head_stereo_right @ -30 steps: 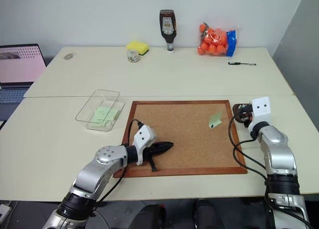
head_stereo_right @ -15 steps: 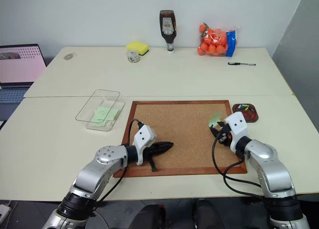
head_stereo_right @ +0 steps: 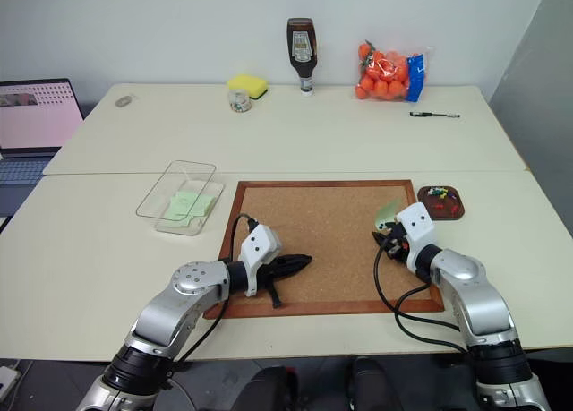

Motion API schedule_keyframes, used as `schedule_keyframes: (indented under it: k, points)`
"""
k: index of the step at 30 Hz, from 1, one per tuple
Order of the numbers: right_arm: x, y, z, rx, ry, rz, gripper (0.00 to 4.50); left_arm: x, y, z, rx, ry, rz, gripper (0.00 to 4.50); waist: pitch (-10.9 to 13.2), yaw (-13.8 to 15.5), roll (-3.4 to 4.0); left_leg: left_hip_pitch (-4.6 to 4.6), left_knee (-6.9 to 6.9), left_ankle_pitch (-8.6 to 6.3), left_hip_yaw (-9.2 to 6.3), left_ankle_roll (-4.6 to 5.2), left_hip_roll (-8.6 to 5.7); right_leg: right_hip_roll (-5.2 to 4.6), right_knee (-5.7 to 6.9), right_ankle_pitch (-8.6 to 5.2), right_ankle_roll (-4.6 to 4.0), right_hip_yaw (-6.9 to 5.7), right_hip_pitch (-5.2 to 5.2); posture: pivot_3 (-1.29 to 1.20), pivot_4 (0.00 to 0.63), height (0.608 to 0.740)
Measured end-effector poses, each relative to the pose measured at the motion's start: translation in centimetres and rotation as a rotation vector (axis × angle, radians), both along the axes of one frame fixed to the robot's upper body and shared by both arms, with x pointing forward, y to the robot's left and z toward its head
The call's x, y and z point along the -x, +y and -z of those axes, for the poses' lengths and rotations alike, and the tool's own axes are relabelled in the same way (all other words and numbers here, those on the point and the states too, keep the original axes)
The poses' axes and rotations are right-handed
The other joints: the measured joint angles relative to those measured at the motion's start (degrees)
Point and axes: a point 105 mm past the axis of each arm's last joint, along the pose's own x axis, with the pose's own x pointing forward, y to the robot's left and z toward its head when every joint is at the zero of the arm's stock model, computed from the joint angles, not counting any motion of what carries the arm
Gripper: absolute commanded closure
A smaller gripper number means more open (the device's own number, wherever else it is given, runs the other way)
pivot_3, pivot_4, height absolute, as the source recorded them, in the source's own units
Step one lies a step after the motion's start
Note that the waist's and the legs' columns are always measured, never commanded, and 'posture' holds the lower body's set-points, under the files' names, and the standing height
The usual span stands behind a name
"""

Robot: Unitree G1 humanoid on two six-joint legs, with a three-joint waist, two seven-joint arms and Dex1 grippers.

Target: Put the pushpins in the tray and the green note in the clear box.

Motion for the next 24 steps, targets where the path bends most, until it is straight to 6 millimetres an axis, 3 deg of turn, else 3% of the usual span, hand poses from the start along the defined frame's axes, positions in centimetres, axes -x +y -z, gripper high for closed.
schedule_keyframes:
  k: [3, 14, 24]
  points:
    - [-0.16, 0.19, -0.05, -0.010, -0.001, -0.001, 2.57, 0.00, 0.00, 0.00, 0.000, 0.000, -0.001, 4.50, 0.0, 0.0, 0.00, 0.00, 0.00, 0.00, -0.01, 0.00, 0.00, 0.00, 0.00, 0.00, 0.00, 0.00, 0.00, 0.00, 0.150, 0.740]
    - [-0.83, -0.09, -0.14, -0.016, -0.011, 0.021, 4.44, -0.01, 0.00, 0.00, 0.000, 0.000, -0.002, 4.50, 0.0, 0.0, 0.00, 0.00, 0.00, 0.00, 0.00, 0.00, 0.00, 0.00, 0.00, 0.00, 0.00, 0.01, 0.00, 0.00, 0.150, 0.740]
    - [-0.75, -0.16, -0.14, -0.023, -0.013, 0.020, 4.44, -0.01, 0.00, 0.00, 0.001, 0.000, -0.002, 4.50, 0.0, 0.0, 0.00, 0.00, 0.00, 0.00, 0.00, 0.00, 0.00, 0.00, 0.00, 0.00, 0.00, 0.00, 0.00, 0.00, 0.150, 0.740]
